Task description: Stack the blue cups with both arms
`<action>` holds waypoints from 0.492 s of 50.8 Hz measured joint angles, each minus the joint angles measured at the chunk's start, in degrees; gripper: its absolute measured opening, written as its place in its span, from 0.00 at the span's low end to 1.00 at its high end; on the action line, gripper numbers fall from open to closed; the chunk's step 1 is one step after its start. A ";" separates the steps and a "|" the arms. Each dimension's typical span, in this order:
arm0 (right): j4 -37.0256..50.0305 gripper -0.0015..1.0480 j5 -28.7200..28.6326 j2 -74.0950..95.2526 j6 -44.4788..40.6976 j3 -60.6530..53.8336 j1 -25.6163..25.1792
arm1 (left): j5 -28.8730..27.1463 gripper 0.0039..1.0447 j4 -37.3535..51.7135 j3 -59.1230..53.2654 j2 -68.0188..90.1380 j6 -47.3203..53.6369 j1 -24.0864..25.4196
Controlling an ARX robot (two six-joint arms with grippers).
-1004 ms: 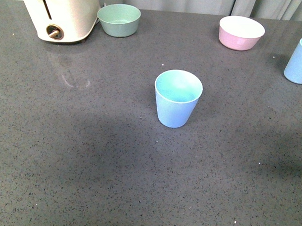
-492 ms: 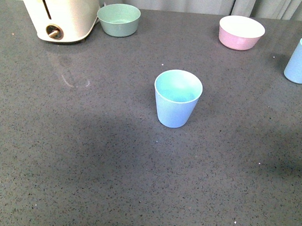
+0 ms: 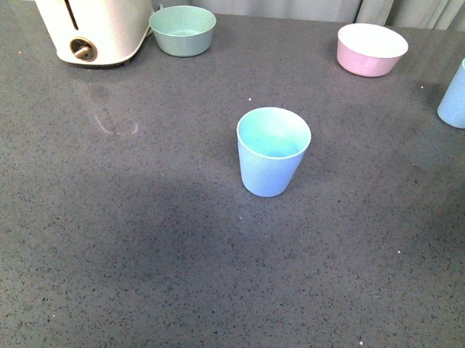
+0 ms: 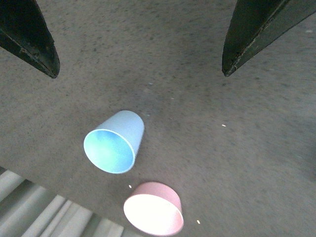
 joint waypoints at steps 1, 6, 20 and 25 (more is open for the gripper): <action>-0.02 0.91 0.46 2.58 -0.96 1.81 0.22 | 0.00 0.92 0.00 0.00 0.00 -0.02 -0.02; -1.44 0.91 2.62 12.98 -5.86 10.01 1.55 | -0.02 0.92 0.00 0.00 0.00 -0.02 -0.02; -9.01 0.91 7.21 31.69 -12.41 30.51 7.74 | 0.00 0.92 0.00 0.00 0.00 -0.02 -0.02; -10.62 0.91 7.76 35.08 -12.85 33.46 9.35 | 0.00 0.92 0.00 0.00 0.00 -0.02 -0.02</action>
